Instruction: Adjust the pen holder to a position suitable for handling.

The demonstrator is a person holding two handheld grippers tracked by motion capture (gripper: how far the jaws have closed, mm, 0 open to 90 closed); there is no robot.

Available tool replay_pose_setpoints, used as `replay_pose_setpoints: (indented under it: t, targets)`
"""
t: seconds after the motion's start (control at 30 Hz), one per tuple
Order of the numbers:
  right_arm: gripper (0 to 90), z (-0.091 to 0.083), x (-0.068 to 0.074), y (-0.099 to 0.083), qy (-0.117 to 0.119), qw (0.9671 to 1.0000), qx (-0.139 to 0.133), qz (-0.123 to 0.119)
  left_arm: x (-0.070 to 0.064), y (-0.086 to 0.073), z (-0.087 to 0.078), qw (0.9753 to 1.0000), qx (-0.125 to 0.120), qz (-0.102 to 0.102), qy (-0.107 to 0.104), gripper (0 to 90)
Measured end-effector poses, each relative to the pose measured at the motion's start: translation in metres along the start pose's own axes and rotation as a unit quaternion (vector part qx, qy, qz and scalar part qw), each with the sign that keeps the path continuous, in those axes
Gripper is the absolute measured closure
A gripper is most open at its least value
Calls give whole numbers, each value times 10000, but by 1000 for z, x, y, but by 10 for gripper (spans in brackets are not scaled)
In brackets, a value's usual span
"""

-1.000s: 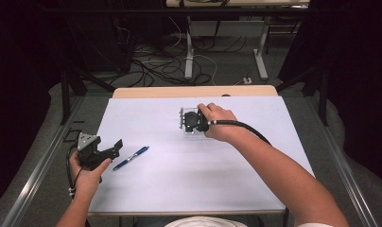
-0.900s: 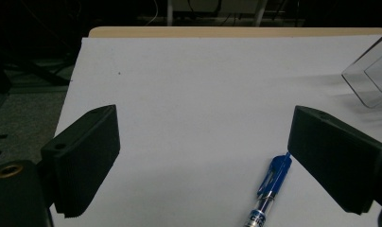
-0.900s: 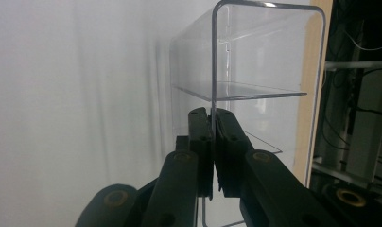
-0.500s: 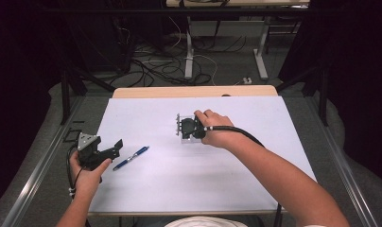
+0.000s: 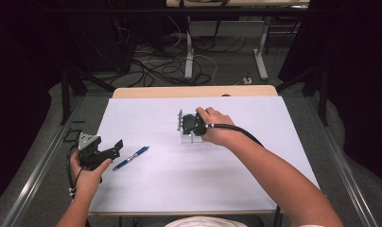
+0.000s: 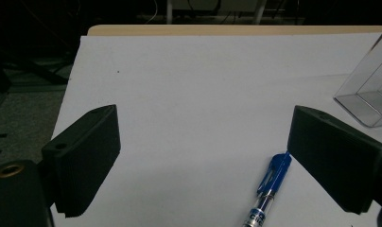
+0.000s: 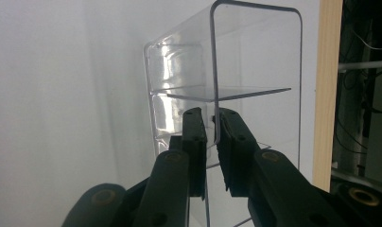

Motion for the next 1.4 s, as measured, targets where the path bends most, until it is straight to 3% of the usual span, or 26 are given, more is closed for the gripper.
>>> replay_pose_setpoints:
  t: [0.17,0.2,0.27,0.3,0.4,0.43,0.6,0.77,0.93,1.1,1.2,1.4]
  targets:
    - [667,5,3,0,-158,9999,9,-50,0,0,0,10000,9,-6,6,103]
    - [647,6,3,3,-213,9997,-124,-47,0,0,0,10000,9,-8,8,104]
    - [605,3,3,1,-238,9997,-37,-41,0,-1,1,10000,20,4,7,104]
    - [586,3,1,3,-330,9993,-179,-23,0,-1,1,10000,21,6,14,105]
    - [533,-2,1,0,-373,9991,-165,100,0,-1,1,10000,29,6,13,107]
    - [511,-3,-1,1,-473,9984,-294,73,0,-1,1,10000,24,11,13,107]
    - [454,-8,0,-7,-506,9967,-432,457,0,-3,2,9999,103,45,4,119]
    - [398,-16,1,-17,-610,9920,-777,780,2,-3,2,9999,126,30,-9,145]
    - [366,-24,3,-33,-488,9799,-1180,1535,2,-4,2,9998,181,-5,-14,154]
    - [311,-32,2,-53,-691,9660,-1617,1895,1,-5,2,9997,223,23,-6,159]
    - [225,-39,-1,-66,-913,9527,-1872,2213,1,-4,2,9997,226,76,37,166]
    - [149,-43,-2,-92,-1083,9267,-2202,2846,2,-1,0,9998,134,107,116,166]
Point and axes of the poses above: each handheld gripper's, and its own axes: z roughly forward along the jaws, y roughly out of its top, x roughly to its left, the point moved 10 cm from there along z, roughly forward along the jaws, and after that the axes turned 10 degrees about x, right-handed, at the moved point
